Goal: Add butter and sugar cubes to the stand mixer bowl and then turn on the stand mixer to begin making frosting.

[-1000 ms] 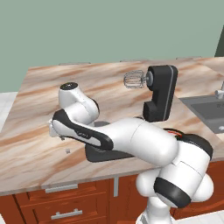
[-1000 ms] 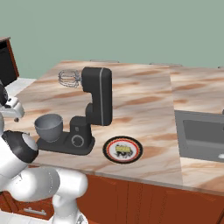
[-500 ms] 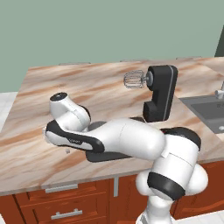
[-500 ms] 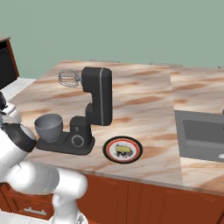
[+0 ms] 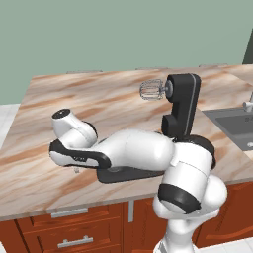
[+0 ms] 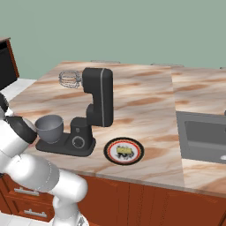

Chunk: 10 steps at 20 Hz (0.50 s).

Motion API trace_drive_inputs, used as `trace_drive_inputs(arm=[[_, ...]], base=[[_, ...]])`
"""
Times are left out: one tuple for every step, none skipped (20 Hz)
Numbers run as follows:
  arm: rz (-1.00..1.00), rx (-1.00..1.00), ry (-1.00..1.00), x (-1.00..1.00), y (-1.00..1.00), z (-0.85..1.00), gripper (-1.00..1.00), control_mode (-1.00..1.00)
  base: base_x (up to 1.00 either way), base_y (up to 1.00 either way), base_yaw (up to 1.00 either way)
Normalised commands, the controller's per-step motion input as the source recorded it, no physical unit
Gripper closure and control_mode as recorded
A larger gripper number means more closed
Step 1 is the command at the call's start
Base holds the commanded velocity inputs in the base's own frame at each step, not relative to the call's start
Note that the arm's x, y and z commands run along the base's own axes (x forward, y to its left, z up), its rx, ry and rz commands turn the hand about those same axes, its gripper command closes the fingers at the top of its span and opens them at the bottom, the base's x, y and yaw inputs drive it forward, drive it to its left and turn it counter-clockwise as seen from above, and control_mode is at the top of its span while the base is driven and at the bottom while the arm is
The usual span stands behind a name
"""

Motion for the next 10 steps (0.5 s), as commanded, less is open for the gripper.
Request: trace_drive_inputs(arm=[[-0.53, -0.03, -0.02, 0.05, 0.19, -0.16, -1.00, -1.00], [-0.55, -0.03, -0.02, 0.04, 0.21, -0.16, -1.00, -1.00], [-0.56, -0.04, -0.03, 0.00, 0.18, -0.16, -1.00, -1.00], [-0.56, -0.05, -0.03, 0.03, 0.16, -0.18, -1.00, -1.00], [-0.53, -0.07, -0.05, 0.10, 0.16, -0.17, -1.00, -1.00], [-0.51, -0.09, -0.07, 0.19, 0.21, -0.16, -1.00, -1.00], [-0.47, -0.09, -0.09, 0.24, 0.20, -0.13, -1.00, -1.00], [-0.41, -0.08, -0.10, 0.29, 0.24, -0.09, -1.00, -1.00], [-0.38, -0.09, -0.12, 0.31, 0.26, -0.06, -1.00, -1.00], [-0.37, -0.10, -0.13, 0.31, 0.24, -0.04, -1.00, -1.00]], base=[[0.00, 0.00, 0.00], [0.00, 0.00, 0.00], [0.00, 0.00, 0.00], [0.00, 0.00, 0.00], [0.00, 0.00, 0.00], [0.00, 0.00, 0.00], [0.00, 0.00, 0.00], [0.00, 0.00, 0.00], [0.00, 0.00, 0.00], [0.00, 0.00, 0.00]])
